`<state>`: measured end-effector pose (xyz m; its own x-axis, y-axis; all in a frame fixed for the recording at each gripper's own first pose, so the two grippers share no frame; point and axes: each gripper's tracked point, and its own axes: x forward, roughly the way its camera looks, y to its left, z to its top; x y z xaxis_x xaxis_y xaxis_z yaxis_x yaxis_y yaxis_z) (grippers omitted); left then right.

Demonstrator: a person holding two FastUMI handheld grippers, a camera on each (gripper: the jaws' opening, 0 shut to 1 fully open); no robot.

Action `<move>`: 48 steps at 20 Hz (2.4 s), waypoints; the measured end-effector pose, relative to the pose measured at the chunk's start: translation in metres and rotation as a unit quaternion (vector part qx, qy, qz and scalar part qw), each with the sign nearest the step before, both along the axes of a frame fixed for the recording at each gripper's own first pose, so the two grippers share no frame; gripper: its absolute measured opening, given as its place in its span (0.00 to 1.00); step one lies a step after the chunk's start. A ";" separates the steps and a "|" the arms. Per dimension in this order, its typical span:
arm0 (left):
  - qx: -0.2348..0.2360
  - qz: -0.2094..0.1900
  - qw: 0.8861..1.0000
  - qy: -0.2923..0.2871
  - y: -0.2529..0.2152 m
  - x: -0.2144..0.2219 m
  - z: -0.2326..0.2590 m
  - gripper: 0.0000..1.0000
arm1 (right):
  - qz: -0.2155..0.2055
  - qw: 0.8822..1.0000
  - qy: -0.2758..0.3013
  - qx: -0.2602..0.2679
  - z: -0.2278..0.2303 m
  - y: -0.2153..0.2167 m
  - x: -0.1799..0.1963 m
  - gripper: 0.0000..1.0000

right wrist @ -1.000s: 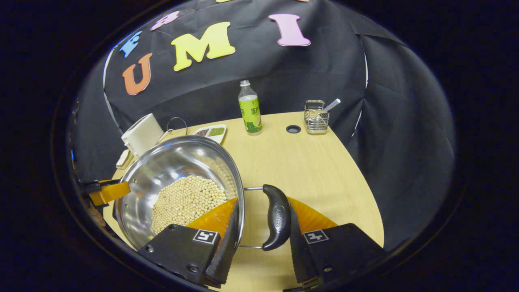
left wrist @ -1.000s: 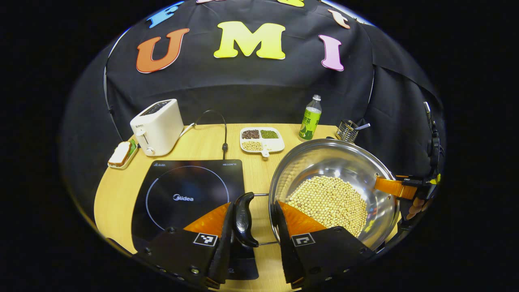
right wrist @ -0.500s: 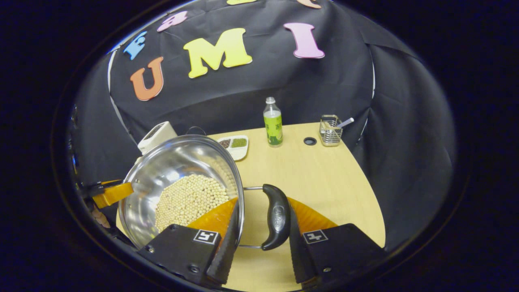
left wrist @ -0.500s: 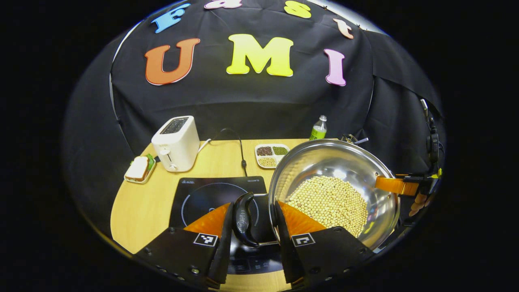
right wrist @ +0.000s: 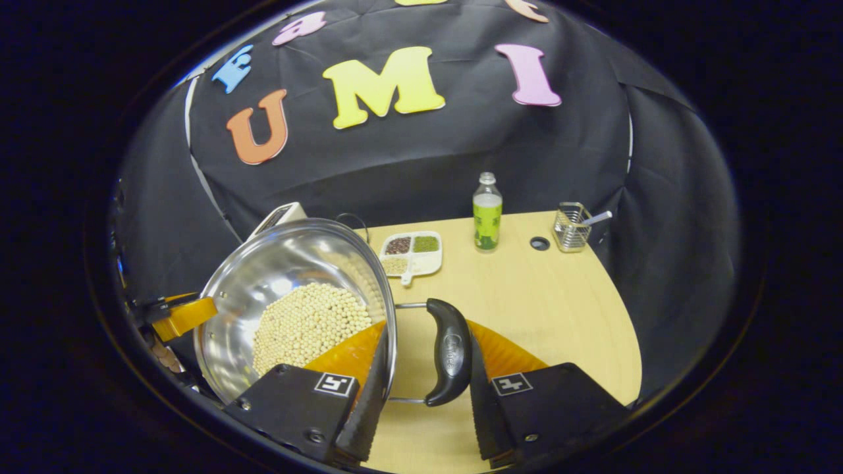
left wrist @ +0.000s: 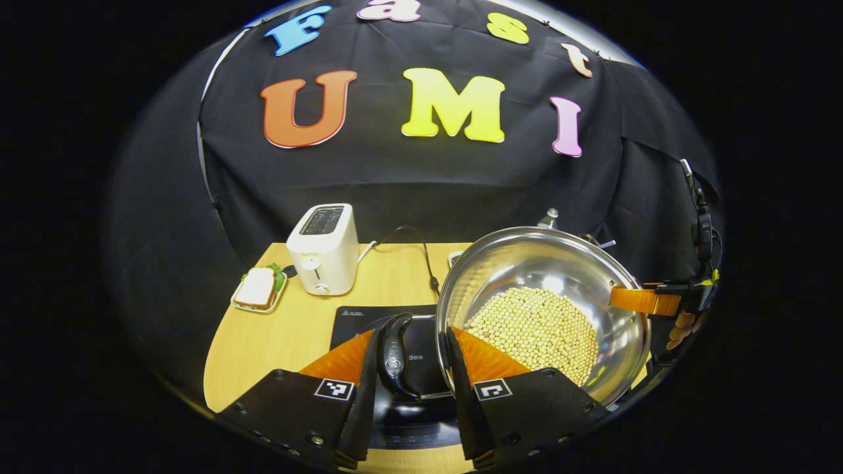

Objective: First push the handle of the pot to place it horizontally, then grasp the pot with both hands and set it on the induction cooktop.

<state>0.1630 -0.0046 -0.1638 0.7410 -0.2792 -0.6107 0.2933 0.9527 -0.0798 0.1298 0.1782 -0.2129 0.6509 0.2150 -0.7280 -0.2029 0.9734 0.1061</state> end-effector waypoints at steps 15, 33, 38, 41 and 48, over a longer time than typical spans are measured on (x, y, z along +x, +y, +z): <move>0.028 0.076 0.996 0.021 0.093 0.038 -0.059 0.51 | 0.061 0.998 0.025 -0.008 -0.075 0.115 0.029 0.62; 0.013 0.113 0.993 0.025 0.113 0.057 -0.142 0.52 | 0.047 0.999 -0.003 -0.024 -0.154 0.138 0.037 0.62; 0.010 0.108 0.994 0.015 0.112 0.058 -0.139 0.52 | 0.045 0.999 -0.013 -0.019 -0.154 0.138 0.037 0.62; 0.003 0.108 0.994 0.005 0.111 0.059 -0.139 0.53 | 0.039 0.999 -0.014 -0.019 -0.152 0.137 0.036 0.63; -0.016 0.122 0.992 -0.010 0.114 0.067 -0.135 0.61 | 0.063 0.996 -0.056 0.001 -0.132 0.135 0.040 0.76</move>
<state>0.2297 0.1097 -0.2985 0.8008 -0.1087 -0.5891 0.0554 0.9926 -0.1078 0.1699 0.3132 -0.3454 0.6956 0.3022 -0.6518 -0.3347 0.9391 0.0782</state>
